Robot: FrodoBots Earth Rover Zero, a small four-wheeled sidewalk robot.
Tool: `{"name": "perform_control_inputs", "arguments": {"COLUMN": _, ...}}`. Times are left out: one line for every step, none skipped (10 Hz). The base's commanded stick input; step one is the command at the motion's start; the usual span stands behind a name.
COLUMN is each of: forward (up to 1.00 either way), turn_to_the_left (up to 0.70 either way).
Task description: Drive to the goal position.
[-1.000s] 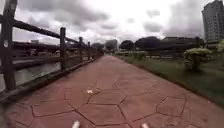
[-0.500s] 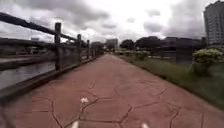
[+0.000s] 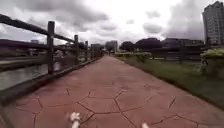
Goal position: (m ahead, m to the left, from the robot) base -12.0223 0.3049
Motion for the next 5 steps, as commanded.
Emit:
{"name": "perform_control_inputs", "arguments": {"forward": 0.7, "turn_to_the_left": 0.0}}
{"name": "perform_control_inputs", "arguments": {"forward": 0.7, "turn_to_the_left": 0.0}}
{"name": "perform_control_inputs", "arguments": {"forward": 0.7, "turn_to_the_left": 0.0}}
{"name": "perform_control_inputs", "arguments": {"forward": 0.7, "turn_to_the_left": 0.0}}
{"name": "perform_control_inputs", "arguments": {"forward": 0.7, "turn_to_the_left": 0.0}}
